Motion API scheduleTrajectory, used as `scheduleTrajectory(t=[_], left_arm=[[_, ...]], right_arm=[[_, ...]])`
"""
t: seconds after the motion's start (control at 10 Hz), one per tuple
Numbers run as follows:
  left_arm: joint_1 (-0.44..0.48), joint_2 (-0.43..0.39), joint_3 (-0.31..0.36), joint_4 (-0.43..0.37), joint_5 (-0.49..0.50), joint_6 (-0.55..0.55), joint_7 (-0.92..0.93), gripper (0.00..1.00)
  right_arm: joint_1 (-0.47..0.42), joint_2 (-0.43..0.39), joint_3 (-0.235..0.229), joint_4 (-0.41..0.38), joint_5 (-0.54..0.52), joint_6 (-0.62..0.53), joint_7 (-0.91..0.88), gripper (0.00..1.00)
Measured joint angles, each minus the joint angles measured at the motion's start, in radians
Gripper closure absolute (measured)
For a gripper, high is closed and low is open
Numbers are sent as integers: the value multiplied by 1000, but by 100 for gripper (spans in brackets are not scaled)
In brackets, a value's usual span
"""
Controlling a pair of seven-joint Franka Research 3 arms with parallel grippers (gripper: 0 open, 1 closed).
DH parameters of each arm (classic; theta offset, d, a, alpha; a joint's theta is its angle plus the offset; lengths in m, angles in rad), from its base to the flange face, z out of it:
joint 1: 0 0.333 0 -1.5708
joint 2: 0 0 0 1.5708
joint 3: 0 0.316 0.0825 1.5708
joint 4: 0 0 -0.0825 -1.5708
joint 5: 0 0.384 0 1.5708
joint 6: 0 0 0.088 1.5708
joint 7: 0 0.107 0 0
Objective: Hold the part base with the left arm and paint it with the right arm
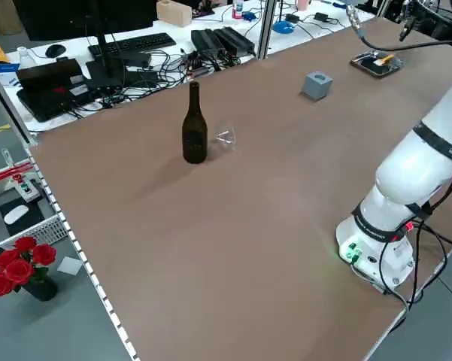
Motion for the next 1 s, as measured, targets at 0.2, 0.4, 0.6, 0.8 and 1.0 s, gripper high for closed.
scheduleTrajectory(t=[0.2,0.4,0.6,0.8,1.0], left_arm=[[0,2,1,12,0,-2,0,3],[0,2,1,15,0,-4,0,3],[-2,2,1,15,0,-5,0,3],[-2,2,1,15,0,-6,0,3],[-1,2,1,15,0,-6,-1,3]], right_arm=[[17,-60,-4,82,-117,-1,110,0],[44,-156,28,117,-254,-25,279,0],[46,-297,203,122,-510,-32,570,0],[47,-428,405,104,-699,-40,841,0],[41,-529,502,54,-795,-44,969,0]])
